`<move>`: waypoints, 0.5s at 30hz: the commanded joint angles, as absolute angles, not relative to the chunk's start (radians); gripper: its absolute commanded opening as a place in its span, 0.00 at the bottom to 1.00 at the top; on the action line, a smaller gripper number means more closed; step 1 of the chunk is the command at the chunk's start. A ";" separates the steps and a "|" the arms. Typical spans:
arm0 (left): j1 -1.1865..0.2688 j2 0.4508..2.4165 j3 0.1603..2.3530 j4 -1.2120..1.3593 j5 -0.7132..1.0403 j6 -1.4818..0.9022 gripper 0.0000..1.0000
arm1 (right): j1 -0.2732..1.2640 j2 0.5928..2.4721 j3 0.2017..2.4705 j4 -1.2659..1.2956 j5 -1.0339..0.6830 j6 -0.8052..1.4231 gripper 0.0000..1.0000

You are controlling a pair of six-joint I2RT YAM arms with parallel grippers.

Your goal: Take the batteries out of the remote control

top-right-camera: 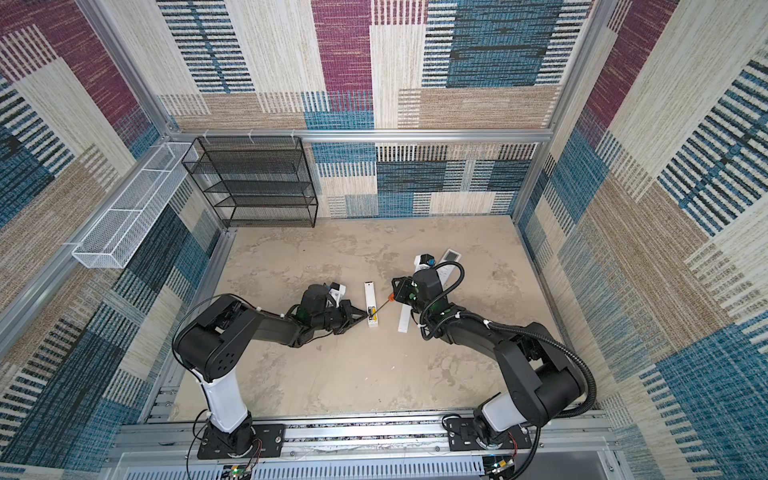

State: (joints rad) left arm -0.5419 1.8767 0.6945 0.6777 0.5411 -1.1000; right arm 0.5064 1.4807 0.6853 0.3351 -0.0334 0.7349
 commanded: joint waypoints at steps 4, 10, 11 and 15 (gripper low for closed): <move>-0.542 1.882 0.681 0.669 0.542 -1.114 0.00 | 0.505 1.486 0.700 0.325 -0.020 0.731 0.00; -0.543 1.885 0.671 0.678 0.543 -1.120 0.00 | 0.501 1.502 0.709 0.334 -0.034 0.743 0.00; -0.544 1.885 0.671 0.678 0.544 -1.120 0.00 | 0.501 1.502 0.711 0.334 -0.036 0.746 0.00; -0.544 1.887 0.671 0.679 0.543 -1.120 0.00 | 0.500 1.502 0.723 0.337 -0.043 0.753 0.00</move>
State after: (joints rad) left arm -0.5419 1.8790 0.6750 0.7109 0.5495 -1.1084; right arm 0.5014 1.5005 0.7097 0.3260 -0.0345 0.7357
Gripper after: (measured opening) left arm 0.059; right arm 0.275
